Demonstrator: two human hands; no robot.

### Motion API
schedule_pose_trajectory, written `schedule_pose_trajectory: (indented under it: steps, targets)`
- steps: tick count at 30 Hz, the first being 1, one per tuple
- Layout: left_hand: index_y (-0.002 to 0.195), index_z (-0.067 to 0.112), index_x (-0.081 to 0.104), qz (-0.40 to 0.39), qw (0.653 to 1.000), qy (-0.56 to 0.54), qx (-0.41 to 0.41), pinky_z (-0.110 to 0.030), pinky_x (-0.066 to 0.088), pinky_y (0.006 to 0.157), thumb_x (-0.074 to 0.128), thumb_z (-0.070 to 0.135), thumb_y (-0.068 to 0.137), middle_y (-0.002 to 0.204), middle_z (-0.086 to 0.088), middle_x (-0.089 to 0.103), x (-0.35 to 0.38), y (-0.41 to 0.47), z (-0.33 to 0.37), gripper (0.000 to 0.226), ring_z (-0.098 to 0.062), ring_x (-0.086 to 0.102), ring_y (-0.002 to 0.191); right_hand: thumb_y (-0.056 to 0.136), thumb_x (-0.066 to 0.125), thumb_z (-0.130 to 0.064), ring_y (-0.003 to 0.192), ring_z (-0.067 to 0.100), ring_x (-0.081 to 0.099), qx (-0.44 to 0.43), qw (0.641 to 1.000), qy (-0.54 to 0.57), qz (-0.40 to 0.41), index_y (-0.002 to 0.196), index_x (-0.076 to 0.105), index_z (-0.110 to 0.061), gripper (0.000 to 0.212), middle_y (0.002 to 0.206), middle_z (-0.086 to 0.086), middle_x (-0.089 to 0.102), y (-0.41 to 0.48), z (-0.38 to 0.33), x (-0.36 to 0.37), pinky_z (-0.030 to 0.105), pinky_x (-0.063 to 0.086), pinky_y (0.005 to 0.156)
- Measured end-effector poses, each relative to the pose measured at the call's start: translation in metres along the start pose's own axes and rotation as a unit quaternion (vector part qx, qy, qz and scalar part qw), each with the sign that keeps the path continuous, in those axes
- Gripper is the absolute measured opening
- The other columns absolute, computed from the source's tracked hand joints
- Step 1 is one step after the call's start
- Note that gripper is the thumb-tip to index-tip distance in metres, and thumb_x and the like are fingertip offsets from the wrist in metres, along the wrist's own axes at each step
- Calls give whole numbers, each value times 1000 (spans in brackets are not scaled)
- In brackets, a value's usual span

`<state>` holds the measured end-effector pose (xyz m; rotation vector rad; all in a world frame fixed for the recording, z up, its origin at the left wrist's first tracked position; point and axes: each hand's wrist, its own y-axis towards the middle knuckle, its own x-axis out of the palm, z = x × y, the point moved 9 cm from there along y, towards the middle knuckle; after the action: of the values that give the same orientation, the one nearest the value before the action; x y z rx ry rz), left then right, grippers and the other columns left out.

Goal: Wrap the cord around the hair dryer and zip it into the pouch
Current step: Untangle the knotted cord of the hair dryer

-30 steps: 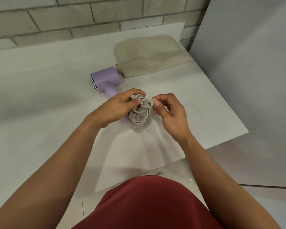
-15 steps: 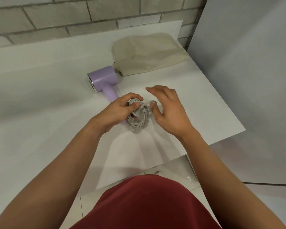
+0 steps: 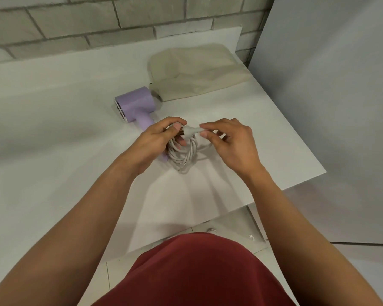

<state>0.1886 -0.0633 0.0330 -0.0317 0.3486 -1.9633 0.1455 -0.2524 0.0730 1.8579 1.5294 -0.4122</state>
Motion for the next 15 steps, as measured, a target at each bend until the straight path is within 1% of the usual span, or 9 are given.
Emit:
schedule_pose_trajectory:
  steps: [1, 3, 5, 7, 9, 10, 12, 13, 15]
  targets:
    - [122, 30, 68, -1, 1000, -2, 4, -31, 47, 67, 50, 36, 108, 99, -5, 75, -2, -1, 0, 24, -14, 65, 88, 97, 73, -30, 84, 12, 61, 32, 999, 21, 13, 110, 80, -27, 15, 101, -15, 76, 0, 6, -4, 28, 51, 76]
    - [122, 29, 68, 6, 1000, 6, 11, -25, 47, 62, 52, 33, 107, 94, -2, 76, -5, -2, 1, 22, -12, 63, 83, 99, 72, -27, 78, 11, 61, 72, 996, 47, 4, 111, 76, -26, 14, 99, -13, 75, -1, 12, -5, 20, 47, 72]
    - [122, 27, 69, 12, 1000, 8, 18, -18, 45, 58, 55, 30, 106, 89, 0, 75, -3, -2, 2, 21, -10, 61, 78, 100, 68, -21, 77, 13, 61, 49, 998, 19, -36, 121, 71, -23, 21, 96, -12, 69, 0, 5, 0, 22, 49, 72]
    - [122, 29, 69, 10, 1000, 14, 23, -15, 46, 60, 57, 28, 106, 86, 1, 75, 1, -2, 3, 20, -10, 61, 75, 103, 63, -17, 79, 15, 62, 30, 997, -10, -68, 139, 63, -21, 36, 97, -12, 62, 1, -2, 6, 24, 52, 78]
    - [126, 30, 66, 10, 999, 19, 25, -18, 49, 67, 59, 27, 105, 82, 2, 73, 3, -2, 4, 23, -10, 62, 75, 104, 59, -14, 78, 18, 65, 91, 993, 41, -60, 139, 63, -20, 36, 98, -7, 60, 0, 5, 7, 28, 58, 78]
    - [129, 29, 64, 14, 999, 19, 23, -20, 50, 72, 60, 27, 104, 81, 4, 73, 2, -3, 3, 25, -9, 63, 76, 103, 59, -12, 74, 19, 66, 157, 980, 113, -42, 130, 67, -18, 29, 96, -3, 61, -2, 14, 4, 31, 61, 74]
    - [128, 26, 64, 26, 999, 25, 23, -25, 51, 83, 60, 28, 104, 81, 6, 73, -2, -5, 1, 25, -9, 65, 82, 99, 59, -7, 67, 19, 65, 283, 920, 272, -5, 111, 68, -12, 15, 89, 5, 65, -10, 35, 1, 37, 63, 70]
    - [123, 25, 67, 32, 999, 28, 24, -27, 52, 84, 60, 28, 104, 81, 7, 73, -5, -7, 0, 21, -9, 66, 83, 98, 59, -6, 67, 20, 65, 321, 887, 332, 6, 105, 65, -10, 10, 87, 7, 68, -14, 43, 0, 38, 63, 70]
    - [114, 21, 71, 41, 998, 28, 29, -27, 53, 77, 59, 26, 104, 80, 6, 72, -9, -10, -2, 16, -11, 66, 79, 100, 60, -8, 69, 20, 66, 366, 838, 405, 13, 104, 63, -9, 5, 89, 10, 73, -19, 60, -1, 35, 61, 68]
